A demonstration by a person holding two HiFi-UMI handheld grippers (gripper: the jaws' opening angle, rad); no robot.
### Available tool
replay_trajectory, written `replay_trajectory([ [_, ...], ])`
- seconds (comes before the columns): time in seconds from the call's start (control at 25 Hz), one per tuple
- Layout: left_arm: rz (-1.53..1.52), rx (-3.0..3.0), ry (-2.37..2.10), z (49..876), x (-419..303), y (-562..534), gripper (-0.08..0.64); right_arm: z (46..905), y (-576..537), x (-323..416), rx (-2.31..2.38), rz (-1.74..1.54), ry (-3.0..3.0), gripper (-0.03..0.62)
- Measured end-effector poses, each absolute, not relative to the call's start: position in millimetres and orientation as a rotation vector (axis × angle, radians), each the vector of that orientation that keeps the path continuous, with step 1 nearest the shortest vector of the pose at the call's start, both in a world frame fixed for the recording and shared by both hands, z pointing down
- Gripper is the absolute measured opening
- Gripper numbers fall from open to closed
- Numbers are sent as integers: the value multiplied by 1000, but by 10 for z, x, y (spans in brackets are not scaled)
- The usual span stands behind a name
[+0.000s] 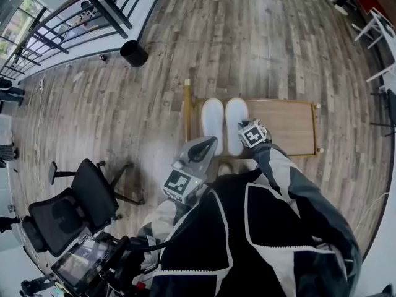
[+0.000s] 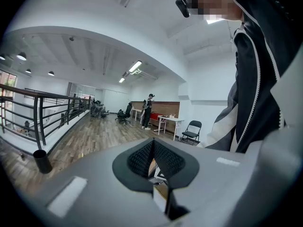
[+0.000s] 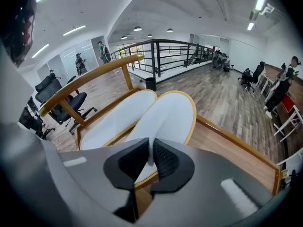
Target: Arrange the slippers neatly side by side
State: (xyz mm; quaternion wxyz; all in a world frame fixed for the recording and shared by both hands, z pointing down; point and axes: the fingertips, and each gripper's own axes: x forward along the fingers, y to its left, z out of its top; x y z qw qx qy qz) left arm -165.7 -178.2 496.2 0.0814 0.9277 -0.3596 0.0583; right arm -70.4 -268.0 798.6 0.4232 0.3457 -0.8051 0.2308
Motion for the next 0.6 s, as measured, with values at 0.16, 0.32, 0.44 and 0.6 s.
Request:
replay_trajectory([
  [0.16,171,2771,-1094,4966,-1738,-1799,20,8096,-2712,-763,814,603,-1964,51],
  [0.32,170,2756,-1096,4971,-1820,-1779,20,8049,-2718,-877,808,631,-1999,196],
  [0.44,162,2761,-1096,4972,-1820,-1803,20,7973,-2770,-858,841,640,-2014,219],
  [0.6,147,2759,-1077,4998,-1781,-1795,20,7722,-2729,-831,853,628,-2079,211],
])
